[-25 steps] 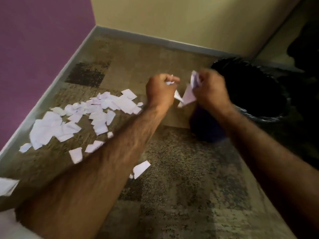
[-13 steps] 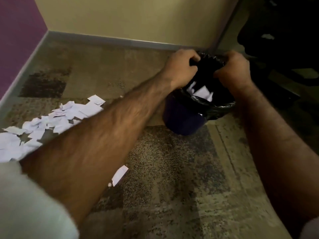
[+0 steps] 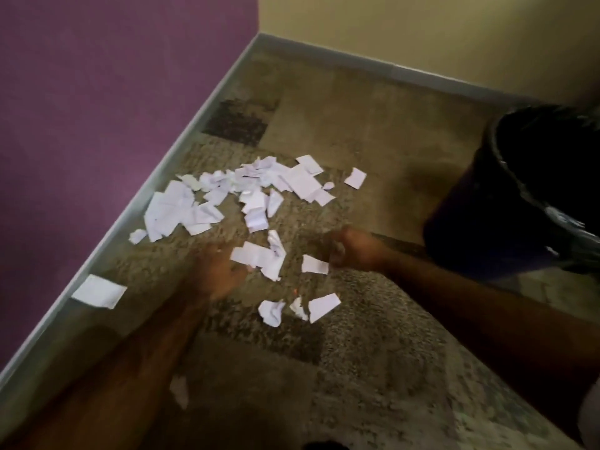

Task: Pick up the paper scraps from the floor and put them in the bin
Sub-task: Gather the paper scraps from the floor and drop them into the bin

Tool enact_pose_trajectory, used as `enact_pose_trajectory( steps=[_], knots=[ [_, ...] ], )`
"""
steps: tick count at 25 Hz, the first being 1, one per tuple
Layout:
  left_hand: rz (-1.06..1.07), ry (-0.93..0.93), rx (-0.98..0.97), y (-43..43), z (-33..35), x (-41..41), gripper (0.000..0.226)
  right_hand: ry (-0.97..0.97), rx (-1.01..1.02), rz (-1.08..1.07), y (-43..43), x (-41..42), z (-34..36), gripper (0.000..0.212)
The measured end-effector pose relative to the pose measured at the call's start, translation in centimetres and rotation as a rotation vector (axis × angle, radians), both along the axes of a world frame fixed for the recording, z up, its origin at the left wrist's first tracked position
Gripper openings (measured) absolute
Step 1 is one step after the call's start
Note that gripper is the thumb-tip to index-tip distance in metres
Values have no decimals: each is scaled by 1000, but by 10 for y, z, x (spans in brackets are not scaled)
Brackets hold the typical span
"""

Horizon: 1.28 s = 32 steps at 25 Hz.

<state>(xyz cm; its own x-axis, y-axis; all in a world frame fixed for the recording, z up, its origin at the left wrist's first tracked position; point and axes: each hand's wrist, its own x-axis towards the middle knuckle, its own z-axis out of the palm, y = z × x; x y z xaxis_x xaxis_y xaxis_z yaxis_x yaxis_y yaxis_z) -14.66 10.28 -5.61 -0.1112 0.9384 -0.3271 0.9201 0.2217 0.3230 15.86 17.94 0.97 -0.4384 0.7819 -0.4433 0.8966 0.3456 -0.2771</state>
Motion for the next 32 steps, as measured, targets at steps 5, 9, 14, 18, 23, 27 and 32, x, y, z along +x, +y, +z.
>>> enact_pose_trajectory(
  steps=[5,9,14,18,23,27,32],
  knots=[
    [-170,-86,-10,-34,12,39,98,-93,-25,127,-9,-28,-50,100],
    [-390,-10,27,-67,4,67,102,-99,23,297,-22,-29,-55,77],
    [-429,38,159,-78,-7,101,74,-59,-33,382,-44,-10,-44,91],
    [-261,-79,188,-70,-7,120,39,-60,73,366,-63,-8,-43,79],
    [-181,-171,206,-64,-15,113,23,42,83,301,-57,-9,-47,35],
    [-146,-296,243,-57,-25,90,28,122,-78,124,-52,-9,-50,89],
    [10,-357,339,-48,-27,73,27,32,-122,109,-53,-19,-52,112]
  ],
)
